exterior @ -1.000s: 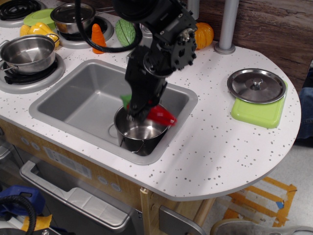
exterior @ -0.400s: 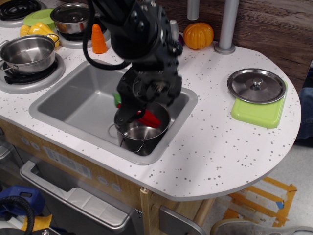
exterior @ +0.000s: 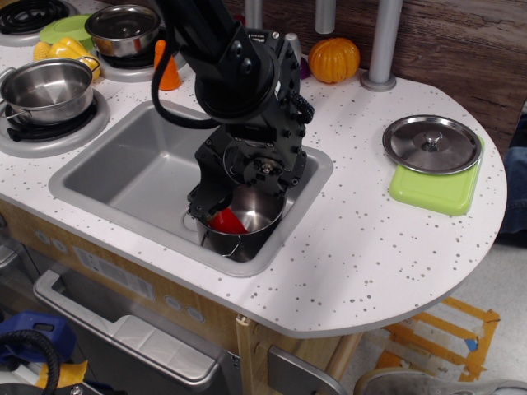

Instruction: Put pepper in pot or pan

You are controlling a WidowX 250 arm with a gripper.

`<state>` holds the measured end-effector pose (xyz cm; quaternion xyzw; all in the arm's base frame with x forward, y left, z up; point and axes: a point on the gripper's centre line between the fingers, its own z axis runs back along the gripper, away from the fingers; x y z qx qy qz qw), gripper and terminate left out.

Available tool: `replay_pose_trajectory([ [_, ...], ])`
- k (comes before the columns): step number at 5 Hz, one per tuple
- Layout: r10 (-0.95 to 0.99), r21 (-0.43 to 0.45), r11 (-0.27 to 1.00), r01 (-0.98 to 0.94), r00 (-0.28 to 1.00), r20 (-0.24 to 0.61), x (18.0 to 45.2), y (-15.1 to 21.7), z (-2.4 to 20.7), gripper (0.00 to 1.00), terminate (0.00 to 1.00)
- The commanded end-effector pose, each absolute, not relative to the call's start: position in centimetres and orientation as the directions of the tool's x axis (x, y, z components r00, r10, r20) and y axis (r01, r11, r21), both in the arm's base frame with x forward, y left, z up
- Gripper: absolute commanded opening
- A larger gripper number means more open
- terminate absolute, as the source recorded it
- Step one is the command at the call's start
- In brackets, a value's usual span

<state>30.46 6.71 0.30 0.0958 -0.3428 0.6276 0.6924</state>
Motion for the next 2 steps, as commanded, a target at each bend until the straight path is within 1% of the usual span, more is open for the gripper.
replay_pose_trajectory([
  [1,0.802,-0.322,0.198,-0.926,-0.036,0.597,30.82,6.69,1.06,1.00,0.00],
  [2,0.802,-0.322,0.198,-0.926,-0.036,0.597,30.82,6.69,1.06,1.00,1.00],
])
